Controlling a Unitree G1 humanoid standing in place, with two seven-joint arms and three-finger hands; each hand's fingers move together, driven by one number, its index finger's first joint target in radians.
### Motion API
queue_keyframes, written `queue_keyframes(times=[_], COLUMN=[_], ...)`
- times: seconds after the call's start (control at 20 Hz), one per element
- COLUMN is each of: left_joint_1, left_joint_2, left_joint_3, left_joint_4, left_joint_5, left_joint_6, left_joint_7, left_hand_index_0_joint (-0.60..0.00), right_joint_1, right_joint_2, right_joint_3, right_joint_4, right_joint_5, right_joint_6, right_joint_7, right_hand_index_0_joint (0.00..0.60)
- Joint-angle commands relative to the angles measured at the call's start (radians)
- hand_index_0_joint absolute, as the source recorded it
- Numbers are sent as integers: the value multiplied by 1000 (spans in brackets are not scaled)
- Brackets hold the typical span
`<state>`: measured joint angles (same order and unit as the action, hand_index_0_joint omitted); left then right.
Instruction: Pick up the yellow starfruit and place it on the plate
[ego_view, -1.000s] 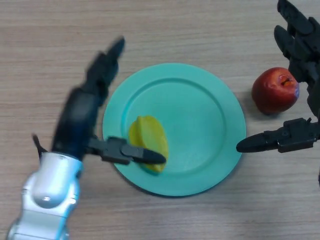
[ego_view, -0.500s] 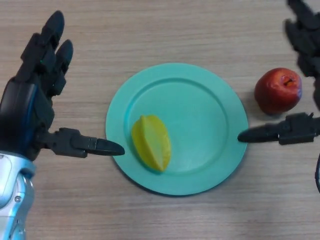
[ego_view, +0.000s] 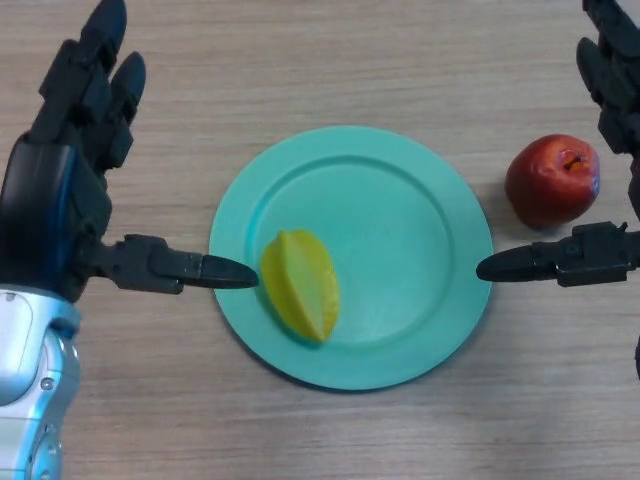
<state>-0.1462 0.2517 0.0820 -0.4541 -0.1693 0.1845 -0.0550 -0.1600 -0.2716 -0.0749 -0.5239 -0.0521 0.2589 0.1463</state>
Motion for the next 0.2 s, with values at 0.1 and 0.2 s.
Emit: queue_keyframes(times=[0.1,0.2], left_joint_1=[-55,-55], left_joint_2=[20,25], left_joint_3=[18,27], left_joint_4=[-61,-64], left_joint_5=[35,60], left_joint_6=[-54,-84], left_joint_7=[13,3], left_hand_index_0_joint=[0,0], right_joint_1=[-33,-46], right_joint_2=[-29,-30], right_joint_3=[-48,-39], right_joint_4=[-71,-73], right_joint_5=[12,29], right_joint_6=[-108,-65], right_joint_7=[2,24], right_hand_index_0_joint=[0,0])
